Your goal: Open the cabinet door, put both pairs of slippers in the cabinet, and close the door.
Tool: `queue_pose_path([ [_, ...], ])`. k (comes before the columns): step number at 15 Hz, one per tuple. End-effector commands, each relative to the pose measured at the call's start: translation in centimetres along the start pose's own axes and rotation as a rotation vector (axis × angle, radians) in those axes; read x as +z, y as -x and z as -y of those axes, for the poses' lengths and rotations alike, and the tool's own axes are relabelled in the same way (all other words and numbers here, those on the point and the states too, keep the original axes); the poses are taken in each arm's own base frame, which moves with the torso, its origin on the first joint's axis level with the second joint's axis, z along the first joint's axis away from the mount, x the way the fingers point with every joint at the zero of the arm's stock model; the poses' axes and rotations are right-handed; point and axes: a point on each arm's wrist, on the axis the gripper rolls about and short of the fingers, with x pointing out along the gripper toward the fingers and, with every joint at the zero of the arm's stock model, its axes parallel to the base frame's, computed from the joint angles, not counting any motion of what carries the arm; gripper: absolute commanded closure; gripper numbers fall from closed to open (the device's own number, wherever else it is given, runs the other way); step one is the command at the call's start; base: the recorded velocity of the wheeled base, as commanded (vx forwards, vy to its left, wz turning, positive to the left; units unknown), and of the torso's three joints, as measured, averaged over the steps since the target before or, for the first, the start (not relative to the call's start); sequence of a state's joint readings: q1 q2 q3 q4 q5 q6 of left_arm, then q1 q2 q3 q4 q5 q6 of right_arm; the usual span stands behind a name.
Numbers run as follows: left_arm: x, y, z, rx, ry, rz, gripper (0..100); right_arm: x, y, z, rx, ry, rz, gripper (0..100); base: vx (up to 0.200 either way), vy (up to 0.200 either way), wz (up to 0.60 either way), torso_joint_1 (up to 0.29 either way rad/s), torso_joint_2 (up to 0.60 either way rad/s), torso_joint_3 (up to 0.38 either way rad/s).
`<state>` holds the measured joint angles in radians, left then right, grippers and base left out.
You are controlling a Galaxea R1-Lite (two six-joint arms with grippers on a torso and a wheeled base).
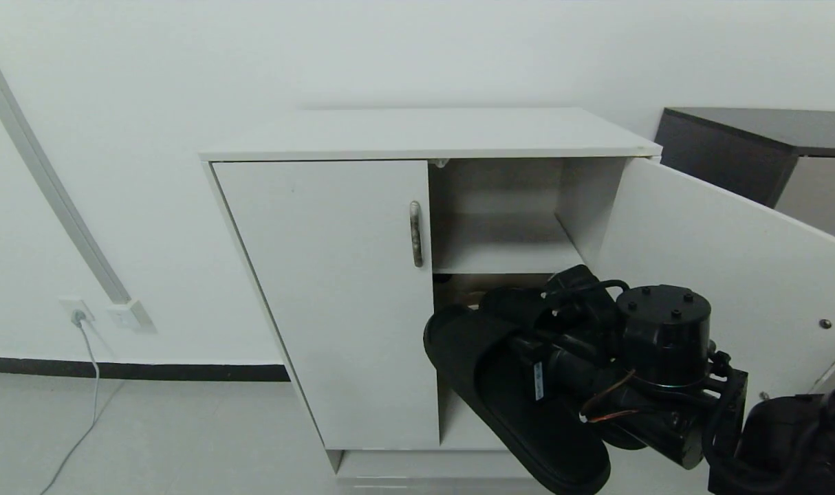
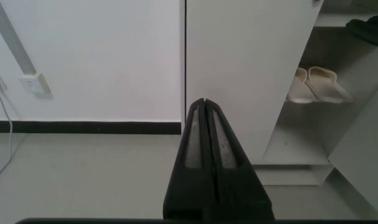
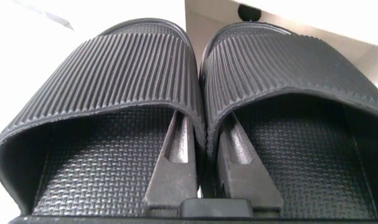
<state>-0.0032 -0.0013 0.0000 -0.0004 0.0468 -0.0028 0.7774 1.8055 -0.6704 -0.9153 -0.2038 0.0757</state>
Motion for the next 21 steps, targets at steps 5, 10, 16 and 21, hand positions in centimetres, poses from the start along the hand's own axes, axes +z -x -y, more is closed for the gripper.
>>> queue_pose_path([
  [5,0.0,0.0,0.0,0.001,0.005,0.000,100,-0.2,0.1,0.0,0.000,-0.001,0.000,100,0.000,0.000,0.00,-0.040,0.44,0.392],
  [10,0.0,0.0,0.0,0.001,0.005,0.000,100,0.0,0.0,0.1,-0.011,-0.003,0.016,100,0.000,0.000,0.00,-0.002,0.10,0.102],
  [16,0.0,0.0,0.0,-0.001,0.005,-0.002,100,3.5,-5.0,-1.7,-0.398,-0.041,0.086,100,0.000,0.000,0.00,0.000,0.00,0.000],
  [21,0.0,0.0,0.0,-0.002,0.003,-0.002,100,8.2,-5.7,-1.9,-0.543,-0.159,0.047,100,0.000,0.000,0.00,0.000,0.00,0.000],
])
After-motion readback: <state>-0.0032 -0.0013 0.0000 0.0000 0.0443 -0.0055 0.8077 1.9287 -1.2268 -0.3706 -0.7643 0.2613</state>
